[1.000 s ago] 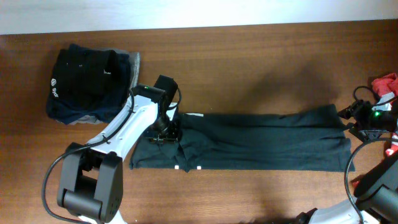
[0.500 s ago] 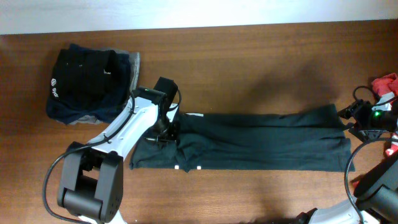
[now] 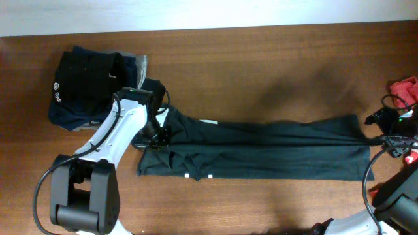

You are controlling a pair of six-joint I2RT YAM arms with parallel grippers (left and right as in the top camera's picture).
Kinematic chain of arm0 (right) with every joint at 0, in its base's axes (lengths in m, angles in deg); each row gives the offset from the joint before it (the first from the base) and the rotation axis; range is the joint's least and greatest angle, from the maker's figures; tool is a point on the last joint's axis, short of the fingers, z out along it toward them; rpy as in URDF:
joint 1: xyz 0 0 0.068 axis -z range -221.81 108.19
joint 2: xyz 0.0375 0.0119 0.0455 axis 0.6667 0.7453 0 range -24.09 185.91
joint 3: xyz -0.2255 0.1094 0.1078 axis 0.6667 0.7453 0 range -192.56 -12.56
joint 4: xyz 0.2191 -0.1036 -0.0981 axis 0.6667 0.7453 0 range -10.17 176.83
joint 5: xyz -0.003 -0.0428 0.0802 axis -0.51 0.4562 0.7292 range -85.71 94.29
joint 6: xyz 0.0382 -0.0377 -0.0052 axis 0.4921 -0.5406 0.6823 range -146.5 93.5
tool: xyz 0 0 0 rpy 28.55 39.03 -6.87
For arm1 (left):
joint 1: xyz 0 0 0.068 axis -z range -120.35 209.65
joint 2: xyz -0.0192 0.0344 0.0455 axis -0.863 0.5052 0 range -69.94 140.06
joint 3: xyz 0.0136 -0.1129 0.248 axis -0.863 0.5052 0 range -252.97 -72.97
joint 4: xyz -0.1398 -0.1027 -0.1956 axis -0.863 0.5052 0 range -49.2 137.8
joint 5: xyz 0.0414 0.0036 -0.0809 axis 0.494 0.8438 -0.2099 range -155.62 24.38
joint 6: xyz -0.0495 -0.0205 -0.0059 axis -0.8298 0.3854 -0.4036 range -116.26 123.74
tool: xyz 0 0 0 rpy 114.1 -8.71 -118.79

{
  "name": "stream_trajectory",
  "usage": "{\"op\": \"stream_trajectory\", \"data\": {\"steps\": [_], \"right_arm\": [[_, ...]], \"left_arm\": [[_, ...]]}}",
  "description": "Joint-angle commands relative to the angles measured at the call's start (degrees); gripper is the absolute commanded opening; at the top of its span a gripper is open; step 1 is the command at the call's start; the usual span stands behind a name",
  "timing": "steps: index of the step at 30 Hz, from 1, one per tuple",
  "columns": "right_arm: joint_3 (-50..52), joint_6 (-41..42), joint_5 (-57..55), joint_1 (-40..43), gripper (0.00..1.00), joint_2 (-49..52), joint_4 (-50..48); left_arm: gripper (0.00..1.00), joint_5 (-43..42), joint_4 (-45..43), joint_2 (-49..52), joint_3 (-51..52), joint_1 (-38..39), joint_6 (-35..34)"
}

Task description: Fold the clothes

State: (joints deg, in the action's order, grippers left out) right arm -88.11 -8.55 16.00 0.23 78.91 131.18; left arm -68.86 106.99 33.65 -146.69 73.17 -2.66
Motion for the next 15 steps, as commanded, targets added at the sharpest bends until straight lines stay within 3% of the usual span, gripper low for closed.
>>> {"op": "stream_trajectory", "data": {"steps": [1, 7, 15], "right_arm": [[-0.52, -7.52, 4.87, 0.72, 0.91, -0.72, -1.01], [-0.52, -7.43, 2.36, 0.74, 0.95, -0.39, 2.71], [-0.50, -4.74, -0.87, 0.74, 0.96, -0.39, 14.25]], "left_arm": [[0.13, 0.90, 0.28, -1.40, -0.59, -0.35, 1.11], [0.08, 0.92, 0.04, -1.40, -0.61, -0.35, 1.11], [0.12, 0.90, -0.15, -1.40, -0.59, -0.35, 1.09]]}}
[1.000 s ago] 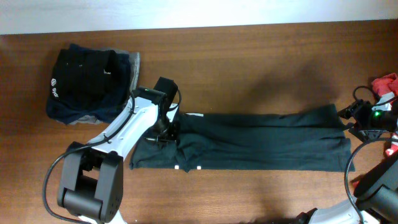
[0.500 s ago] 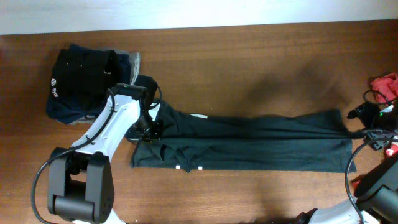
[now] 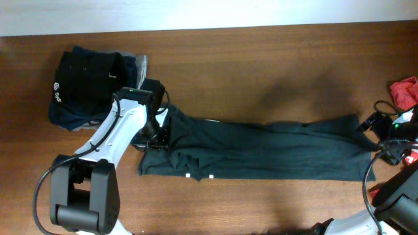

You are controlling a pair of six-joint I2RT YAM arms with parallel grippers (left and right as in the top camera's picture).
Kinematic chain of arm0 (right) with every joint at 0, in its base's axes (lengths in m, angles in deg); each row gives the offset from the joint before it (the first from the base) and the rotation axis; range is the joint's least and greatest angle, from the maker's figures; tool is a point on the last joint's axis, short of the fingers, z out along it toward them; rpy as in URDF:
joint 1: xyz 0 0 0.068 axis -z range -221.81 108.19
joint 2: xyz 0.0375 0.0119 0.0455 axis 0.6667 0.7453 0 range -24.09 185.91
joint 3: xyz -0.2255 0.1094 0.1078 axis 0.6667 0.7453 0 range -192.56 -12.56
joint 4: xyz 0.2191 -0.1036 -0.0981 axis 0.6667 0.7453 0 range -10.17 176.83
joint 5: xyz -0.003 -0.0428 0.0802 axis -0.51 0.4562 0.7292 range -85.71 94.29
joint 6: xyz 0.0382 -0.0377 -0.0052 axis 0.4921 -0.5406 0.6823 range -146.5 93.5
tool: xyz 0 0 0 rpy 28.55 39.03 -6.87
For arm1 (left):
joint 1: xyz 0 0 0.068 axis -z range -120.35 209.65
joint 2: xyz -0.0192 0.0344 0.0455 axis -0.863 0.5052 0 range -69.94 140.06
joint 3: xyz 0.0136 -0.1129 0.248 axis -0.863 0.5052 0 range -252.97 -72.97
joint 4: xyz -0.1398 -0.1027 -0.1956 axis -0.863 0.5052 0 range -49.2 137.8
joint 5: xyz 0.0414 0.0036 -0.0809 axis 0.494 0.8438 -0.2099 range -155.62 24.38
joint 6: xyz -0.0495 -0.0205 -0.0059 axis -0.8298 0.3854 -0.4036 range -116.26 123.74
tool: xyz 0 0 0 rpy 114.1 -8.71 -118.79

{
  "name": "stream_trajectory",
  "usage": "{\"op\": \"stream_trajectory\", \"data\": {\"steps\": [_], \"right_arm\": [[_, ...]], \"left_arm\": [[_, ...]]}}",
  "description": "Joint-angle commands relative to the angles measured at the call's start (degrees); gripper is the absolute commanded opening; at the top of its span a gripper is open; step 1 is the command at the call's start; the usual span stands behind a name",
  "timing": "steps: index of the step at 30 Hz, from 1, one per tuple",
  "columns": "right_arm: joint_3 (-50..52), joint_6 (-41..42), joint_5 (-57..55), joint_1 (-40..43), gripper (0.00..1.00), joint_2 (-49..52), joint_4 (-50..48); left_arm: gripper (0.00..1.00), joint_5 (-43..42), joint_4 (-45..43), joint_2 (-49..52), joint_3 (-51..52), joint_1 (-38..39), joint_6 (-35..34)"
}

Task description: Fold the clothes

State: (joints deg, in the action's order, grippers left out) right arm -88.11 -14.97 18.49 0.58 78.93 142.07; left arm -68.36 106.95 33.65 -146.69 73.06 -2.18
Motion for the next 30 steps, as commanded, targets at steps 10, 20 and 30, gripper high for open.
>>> {"op": "stream_trajectory", "data": {"steps": [10, 20, 30], "right_arm": [[-0.26, -13.14, 27.32, 0.37, 0.99, -0.42, 5.62], [-0.26, 0.22, 4.35, 0.46, 0.99, -0.42, 2.78], [-0.26, -12.31, 4.26, 0.57, 0.99, 4.98, -14.60]], "left_arm": [[0.15, 0.37, -0.07, -1.40, -0.59, -0.24, 0.61], [0.25, -0.07, -0.07, -1.40, -0.61, -0.24, 0.61], [0.54, -3.82, 7.67, -1.53, -7.48, -0.24, 0.66]]}}
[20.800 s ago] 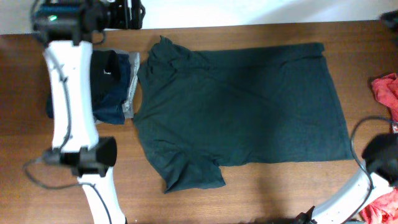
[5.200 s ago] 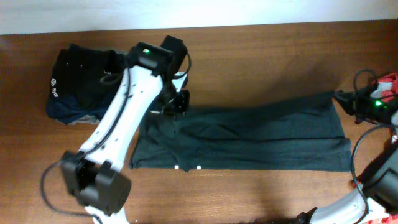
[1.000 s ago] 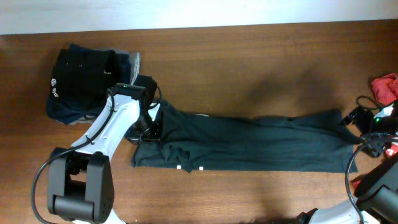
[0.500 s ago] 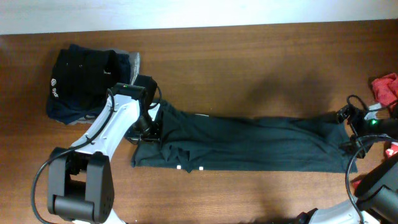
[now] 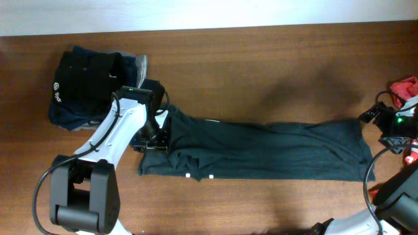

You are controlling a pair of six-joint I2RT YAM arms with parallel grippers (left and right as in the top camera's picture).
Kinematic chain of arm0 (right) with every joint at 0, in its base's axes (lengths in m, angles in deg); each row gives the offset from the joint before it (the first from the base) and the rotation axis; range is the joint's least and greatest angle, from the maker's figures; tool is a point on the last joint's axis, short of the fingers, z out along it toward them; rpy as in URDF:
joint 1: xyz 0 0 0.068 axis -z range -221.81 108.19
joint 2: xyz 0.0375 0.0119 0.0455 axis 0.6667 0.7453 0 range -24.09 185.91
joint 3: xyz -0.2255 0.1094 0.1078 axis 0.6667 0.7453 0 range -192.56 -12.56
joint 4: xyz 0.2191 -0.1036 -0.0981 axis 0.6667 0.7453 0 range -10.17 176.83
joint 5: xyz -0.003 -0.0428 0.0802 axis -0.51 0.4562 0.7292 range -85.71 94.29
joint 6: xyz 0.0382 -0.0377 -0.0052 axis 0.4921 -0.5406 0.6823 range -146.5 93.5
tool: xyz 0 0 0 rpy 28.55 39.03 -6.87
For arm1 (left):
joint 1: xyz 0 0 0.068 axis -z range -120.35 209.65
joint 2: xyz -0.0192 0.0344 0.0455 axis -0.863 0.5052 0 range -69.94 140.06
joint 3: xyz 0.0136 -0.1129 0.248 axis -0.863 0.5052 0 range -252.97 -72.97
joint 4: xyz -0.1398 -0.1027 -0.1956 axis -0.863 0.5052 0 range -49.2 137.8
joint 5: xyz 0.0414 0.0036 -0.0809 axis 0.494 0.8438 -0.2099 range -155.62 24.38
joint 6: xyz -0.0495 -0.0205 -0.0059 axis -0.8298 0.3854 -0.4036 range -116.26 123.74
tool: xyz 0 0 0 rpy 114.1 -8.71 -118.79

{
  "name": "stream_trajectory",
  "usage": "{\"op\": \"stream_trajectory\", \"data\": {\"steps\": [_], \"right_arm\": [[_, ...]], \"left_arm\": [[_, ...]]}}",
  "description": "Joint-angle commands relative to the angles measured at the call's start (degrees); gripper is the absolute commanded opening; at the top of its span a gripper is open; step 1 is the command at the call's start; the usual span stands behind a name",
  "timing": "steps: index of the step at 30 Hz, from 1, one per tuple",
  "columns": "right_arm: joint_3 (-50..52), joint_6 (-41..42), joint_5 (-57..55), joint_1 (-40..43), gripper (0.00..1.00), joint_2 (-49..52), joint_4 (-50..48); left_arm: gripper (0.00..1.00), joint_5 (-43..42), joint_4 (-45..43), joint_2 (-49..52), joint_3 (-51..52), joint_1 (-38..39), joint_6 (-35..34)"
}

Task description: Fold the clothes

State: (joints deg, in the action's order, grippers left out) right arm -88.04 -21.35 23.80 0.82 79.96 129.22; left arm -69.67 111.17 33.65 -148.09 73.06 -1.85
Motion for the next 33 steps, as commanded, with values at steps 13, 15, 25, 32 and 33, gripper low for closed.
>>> {"op": "stream_trajectory", "data": {"steps": [13, 15, 25, 32, 33], "right_arm": [[0.09, -18.45, -2.23, 2.75, 0.79, 16.13, 4.48], [1.05, -18.45, -3.06, 2.78, 0.73, 16.28, 5.22], [1.22, -17.66, -4.33, 2.89, 0.18, 16.22, 7.41], [-2.21, -16.70, 2.71, 2.75, 0.04, 13.18, 9.64], [-3.28, -16.68, 4.59, 2.75, 0.04, 12.07, 10.34]], "left_arm": [[0.74, -2.16, 20.37, -2.49, -35.52, -3.34, 2.47], [0.74, -2.16, 20.37, -2.49, -35.78, -4.33, 2.47], [0.74, -2.16, 20.68, -2.49, -35.78, -6.03, 2.89], [0.74, -2.16, 21.05, -2.49, -35.78, -6.08, 3.98], [0.74, -2.12, 21.29, -2.49, -35.78, -6.08, 3.98]]}}
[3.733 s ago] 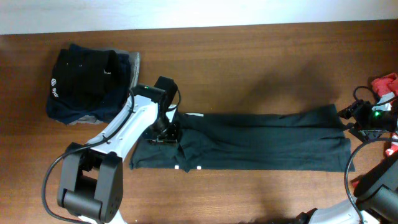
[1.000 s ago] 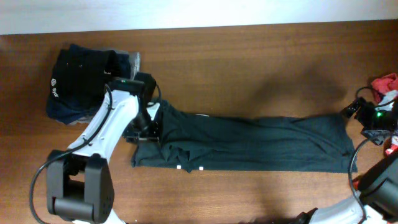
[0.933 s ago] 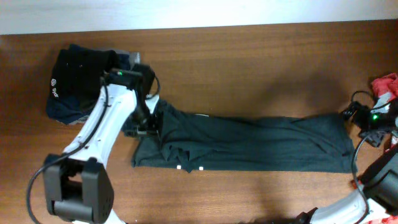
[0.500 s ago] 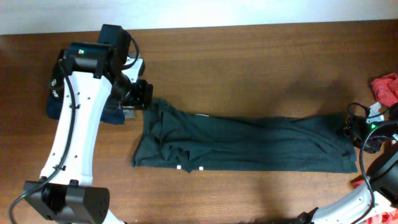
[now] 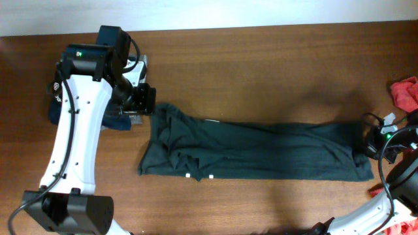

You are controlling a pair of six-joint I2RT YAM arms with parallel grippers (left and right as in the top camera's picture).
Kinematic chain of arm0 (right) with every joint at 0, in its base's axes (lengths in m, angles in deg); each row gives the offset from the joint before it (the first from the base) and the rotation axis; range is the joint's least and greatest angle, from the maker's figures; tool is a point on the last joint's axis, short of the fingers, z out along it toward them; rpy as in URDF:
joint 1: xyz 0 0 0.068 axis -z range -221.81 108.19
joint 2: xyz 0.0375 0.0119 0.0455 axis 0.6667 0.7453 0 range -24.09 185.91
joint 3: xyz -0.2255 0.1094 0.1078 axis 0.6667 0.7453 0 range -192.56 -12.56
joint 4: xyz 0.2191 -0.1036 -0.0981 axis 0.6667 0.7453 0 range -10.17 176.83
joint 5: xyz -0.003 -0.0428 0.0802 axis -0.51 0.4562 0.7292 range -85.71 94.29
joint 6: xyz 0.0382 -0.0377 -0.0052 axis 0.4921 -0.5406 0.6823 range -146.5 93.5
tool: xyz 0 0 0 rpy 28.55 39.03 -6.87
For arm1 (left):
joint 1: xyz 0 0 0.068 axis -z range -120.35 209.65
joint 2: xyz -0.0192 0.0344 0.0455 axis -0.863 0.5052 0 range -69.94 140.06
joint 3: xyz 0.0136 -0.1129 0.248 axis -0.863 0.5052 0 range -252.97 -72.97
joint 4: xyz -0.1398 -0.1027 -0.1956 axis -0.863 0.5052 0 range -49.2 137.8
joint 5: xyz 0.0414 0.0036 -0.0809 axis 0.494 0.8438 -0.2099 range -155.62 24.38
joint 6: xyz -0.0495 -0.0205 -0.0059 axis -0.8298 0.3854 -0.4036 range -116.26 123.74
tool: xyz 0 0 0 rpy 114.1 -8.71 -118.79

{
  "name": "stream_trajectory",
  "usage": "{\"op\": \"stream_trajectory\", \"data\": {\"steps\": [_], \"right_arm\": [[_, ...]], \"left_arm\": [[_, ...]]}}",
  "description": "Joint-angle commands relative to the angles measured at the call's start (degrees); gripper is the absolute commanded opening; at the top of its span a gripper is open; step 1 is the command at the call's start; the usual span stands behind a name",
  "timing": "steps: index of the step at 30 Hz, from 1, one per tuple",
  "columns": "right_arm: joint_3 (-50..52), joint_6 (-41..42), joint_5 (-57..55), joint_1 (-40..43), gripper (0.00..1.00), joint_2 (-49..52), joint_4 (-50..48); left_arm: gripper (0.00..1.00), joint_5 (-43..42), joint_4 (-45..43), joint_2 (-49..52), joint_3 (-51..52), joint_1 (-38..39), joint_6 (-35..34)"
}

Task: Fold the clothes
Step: 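Fold the shirt's right end leftward toward the center with the right gripper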

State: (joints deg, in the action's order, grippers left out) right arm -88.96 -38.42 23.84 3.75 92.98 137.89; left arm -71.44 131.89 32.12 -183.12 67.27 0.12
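A long dark green garment [image 5: 261, 151] lies flat across the table [image 5: 261, 72], spread left to right. My left gripper [image 5: 146, 100] sits just off the garment's upper left corner, beside the pile of dark clothes; its jaws look spread with nothing between them. At the garment's right end my right gripper [image 5: 367, 147] is low on the cloth's edge. Its fingers are too small and dark to show whether they hold the cloth.
A pile of dark folded clothes [image 5: 78, 72] sits at the back left, partly under my left arm. A red cloth [image 5: 405, 93] lies at the right edge, and another red scrap [image 5: 392, 189] shows near the front right corner.
My left arm has left the garment's left part and now stands up and to the left, near the dark pile. My right gripper has moved from beyond the right end onto the garment's right edge.
First the garment was stretched taut, my left gripper on its left part and my right at its right tip. Then the cloth slackened and lay flat, and my right gripper stood off it. Now my left is off the cloth and my right is at its edge.
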Motion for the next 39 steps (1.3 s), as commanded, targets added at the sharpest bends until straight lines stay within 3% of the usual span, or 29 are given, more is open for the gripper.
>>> {"op": "stream_trajectory", "data": {"steps": [1, 9, 15, 26, 39], "right_arm": [[-2.99, 0.42, 5.92, -0.17, 0.04, -1.95, 2.10], [-4.98, 4.31, 8.68, -4.92, 0.04, -16.70, 3.08], [-4.87, 7.30, -1.07, -19.98, 0.04, -24.11, 7.63], [-3.37, 20.92, -12.44, -48.06, 0.04, -24.06, 12.04], [6.58, 41.00, -12.55, -71.12, 0.04, -23.76, -6.36]], "left_arm": [[0.74, -0.39, 0.85, -0.96, -0.74, -0.28, 2.01], [0.74, -0.39, 2.67, -2.21, -2.91, -1.53, 1.99], [0.77, -0.44, 5.03, -4.24, -7.76, -5.46, 1.99], [0.82, -0.42, 5.46, -8.55, -8.22, -7.85, 1.97], [0.82, -0.66, 5.62, -8.55, -8.22, -7.85, 1.95]]}}
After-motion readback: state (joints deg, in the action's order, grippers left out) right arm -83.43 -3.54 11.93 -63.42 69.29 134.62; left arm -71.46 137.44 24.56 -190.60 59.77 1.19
